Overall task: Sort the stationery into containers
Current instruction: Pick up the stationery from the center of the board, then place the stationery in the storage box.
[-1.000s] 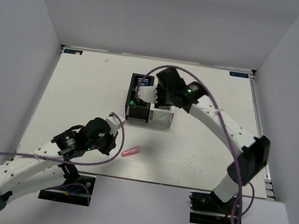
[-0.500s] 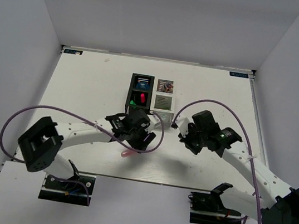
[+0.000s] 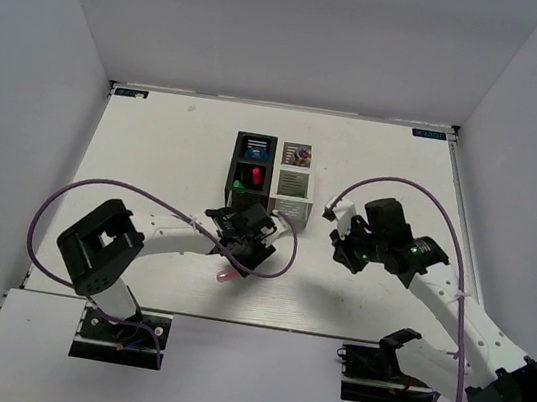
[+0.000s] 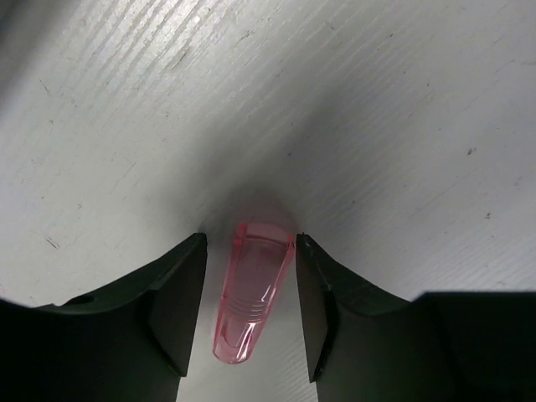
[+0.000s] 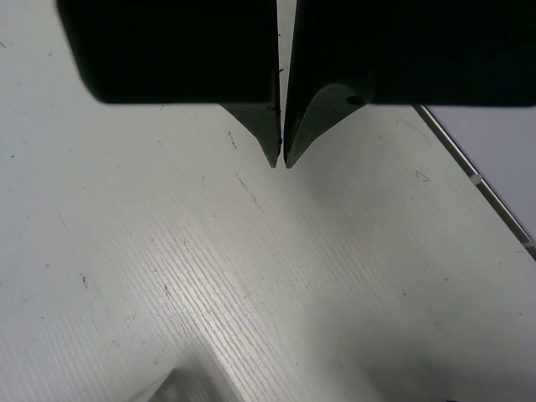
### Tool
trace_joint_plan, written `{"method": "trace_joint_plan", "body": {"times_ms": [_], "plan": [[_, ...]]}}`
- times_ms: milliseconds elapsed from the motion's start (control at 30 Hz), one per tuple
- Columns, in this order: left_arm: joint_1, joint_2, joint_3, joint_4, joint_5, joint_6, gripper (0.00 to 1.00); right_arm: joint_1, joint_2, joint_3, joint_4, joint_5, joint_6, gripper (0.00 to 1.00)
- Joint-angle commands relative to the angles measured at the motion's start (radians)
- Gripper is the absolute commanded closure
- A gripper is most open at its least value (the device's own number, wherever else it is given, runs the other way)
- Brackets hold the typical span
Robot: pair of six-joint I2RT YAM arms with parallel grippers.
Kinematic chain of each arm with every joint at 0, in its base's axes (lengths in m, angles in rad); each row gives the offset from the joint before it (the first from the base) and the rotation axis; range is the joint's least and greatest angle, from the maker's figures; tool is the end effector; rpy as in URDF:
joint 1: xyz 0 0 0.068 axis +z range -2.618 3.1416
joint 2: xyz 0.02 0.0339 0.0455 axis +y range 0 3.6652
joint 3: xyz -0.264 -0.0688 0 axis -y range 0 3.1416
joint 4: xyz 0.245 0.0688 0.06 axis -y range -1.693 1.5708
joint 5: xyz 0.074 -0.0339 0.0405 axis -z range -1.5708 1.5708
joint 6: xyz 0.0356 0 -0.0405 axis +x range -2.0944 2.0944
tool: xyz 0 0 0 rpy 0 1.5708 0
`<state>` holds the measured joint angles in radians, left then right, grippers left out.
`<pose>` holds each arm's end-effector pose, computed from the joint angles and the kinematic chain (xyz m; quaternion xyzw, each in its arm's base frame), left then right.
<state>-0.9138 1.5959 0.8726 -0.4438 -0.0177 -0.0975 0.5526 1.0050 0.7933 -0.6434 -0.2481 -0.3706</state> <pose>0.1795 -0.2317 0.1595 0.3872 0.8999 -0.0895 0.1796 0.1672 0.1134 0.2617 -0.4528 0.8129 0.1470 0.3356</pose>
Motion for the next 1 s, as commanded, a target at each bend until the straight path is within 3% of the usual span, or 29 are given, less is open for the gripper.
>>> {"method": "trace_joint_plan", "body": {"times_ms": [0, 133, 200, 333, 367, 400, 433, 467, 533, 567, 600, 633, 733, 767, 800, 833, 900, 967], "plan": [[-0.005, -0.002, -0.014, -0.018, -0.024, 0.018, 0.43, -0.020, -0.016, 0.003, 0.036, -0.056, 0.019, 0.93], [-0.007, 0.021, -0.026, -0.052, -0.050, 0.025, 0.47, -0.039, -0.029, 0.003, 0.034, -0.074, 0.021, 0.92], [-0.007, 0.032, -0.043, -0.055, -0.070, 0.030, 0.54, -0.054, -0.042, 0.001, 0.036, -0.085, 0.022, 0.92], [-0.005, 0.059, -0.041, -0.076, -0.093, 0.033, 0.83, -0.066, -0.055, 0.000, 0.036, -0.098, 0.025, 0.91], [-0.007, 0.067, -0.034, -0.084, -0.094, 0.032, 0.90, -0.069, -0.052, 0.001, 0.030, -0.100, 0.025, 0.77], [-0.005, 0.061, -0.027, -0.088, -0.088, 0.028, 1.00, -0.072, -0.055, -0.002, 0.034, -0.103, 0.024, 0.53], [-0.004, 0.055, -0.009, -0.099, -0.077, 0.015, 1.00, -0.077, -0.055, 0.000, 0.031, -0.103, 0.027, 0.27], [-0.005, 0.008, 0.014, -0.101, -0.073, 0.007, 1.00, -0.082, -0.059, -0.006, 0.033, -0.106, 0.027, 0.10], [-0.005, -0.054, 0.057, -0.090, -0.031, -0.019, 1.00, -0.085, -0.063, -0.011, 0.040, -0.114, 0.029, 0.10], [0.001, -0.077, 0.113, -0.067, -0.009, -0.033, 1.00, -0.088, -0.063, -0.014, 0.041, -0.120, 0.027, 0.17], [0.003, -0.109, 0.136, -0.052, 0.014, -0.045, 1.00, -0.088, -0.060, -0.012, 0.028, -0.120, 0.022, 0.81], [0.004, -0.131, 0.160, -0.033, 0.013, -0.050, 1.00, -0.088, -0.051, -0.011, 0.028, -0.123, 0.022, 1.00], [0.013, -0.143, 0.299, 0.025, 0.071, -0.068, 1.00, -0.094, -0.049, -0.016, 0.033, -0.117, 0.022, 1.00], [0.022, -0.140, 0.346, 0.039, 0.073, -0.076, 1.00, -0.091, -0.052, -0.019, 0.039, -0.114, 0.024, 0.84], [0.026, -0.133, 0.386, 0.104, 0.074, -0.087, 1.00, -0.094, -0.051, -0.023, 0.037, -0.109, 0.024, 0.51], [0.038, -0.119, 0.420, 0.123, 0.081, -0.091, 1.00, -0.094, -0.054, -0.023, 0.039, -0.103, 0.030, 0.10], [0.047, -0.099, 0.446, 0.218, 0.070, -0.096, 1.00, -0.094, -0.058, -0.034, 0.044, -0.103, 0.029, 0.09], [0.059, -0.068, 0.463, 0.278, 0.061, -0.094, 1.00, -0.097, -0.065, -0.040, 0.034, -0.132, 0.012, 0.33]]}}
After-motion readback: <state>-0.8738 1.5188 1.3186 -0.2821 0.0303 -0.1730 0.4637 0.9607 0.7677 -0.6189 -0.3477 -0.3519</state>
